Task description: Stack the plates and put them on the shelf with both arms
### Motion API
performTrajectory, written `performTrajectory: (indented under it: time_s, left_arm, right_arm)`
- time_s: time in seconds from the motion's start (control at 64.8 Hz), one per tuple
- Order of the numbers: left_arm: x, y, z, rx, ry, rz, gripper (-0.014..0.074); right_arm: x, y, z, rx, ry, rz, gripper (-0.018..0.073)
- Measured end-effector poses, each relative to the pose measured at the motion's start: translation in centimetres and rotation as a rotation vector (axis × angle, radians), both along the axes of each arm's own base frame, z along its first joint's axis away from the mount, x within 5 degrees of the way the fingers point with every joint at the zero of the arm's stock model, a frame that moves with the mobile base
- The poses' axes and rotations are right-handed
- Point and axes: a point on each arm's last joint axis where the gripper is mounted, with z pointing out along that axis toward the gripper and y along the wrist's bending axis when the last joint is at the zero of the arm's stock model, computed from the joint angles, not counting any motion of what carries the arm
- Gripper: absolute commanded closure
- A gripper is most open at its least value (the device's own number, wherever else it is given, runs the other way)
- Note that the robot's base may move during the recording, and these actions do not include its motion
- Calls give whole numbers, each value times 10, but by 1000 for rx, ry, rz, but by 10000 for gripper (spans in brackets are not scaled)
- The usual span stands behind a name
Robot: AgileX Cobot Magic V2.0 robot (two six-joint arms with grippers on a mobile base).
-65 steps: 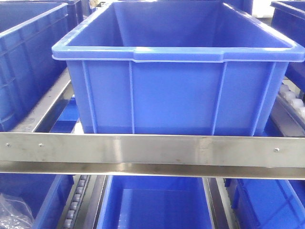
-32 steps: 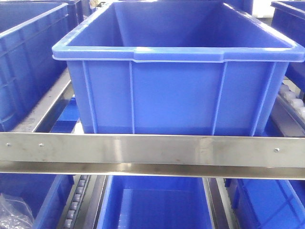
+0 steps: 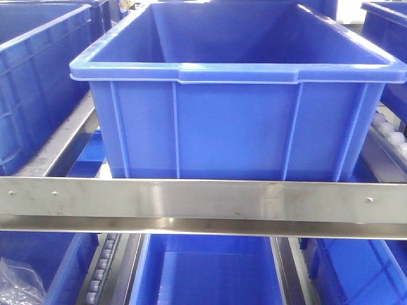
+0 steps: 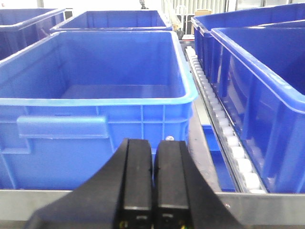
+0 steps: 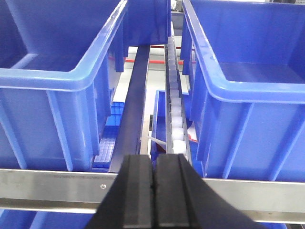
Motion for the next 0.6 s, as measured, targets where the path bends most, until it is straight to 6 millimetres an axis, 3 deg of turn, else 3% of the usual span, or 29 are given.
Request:
performTrajectory:
  time_s: [0.602]
  left_arm:
    - [0, 0, 0, 0, 5, -4, 514]
  right_arm:
    - [0, 0, -1, 0, 2, 0, 506]
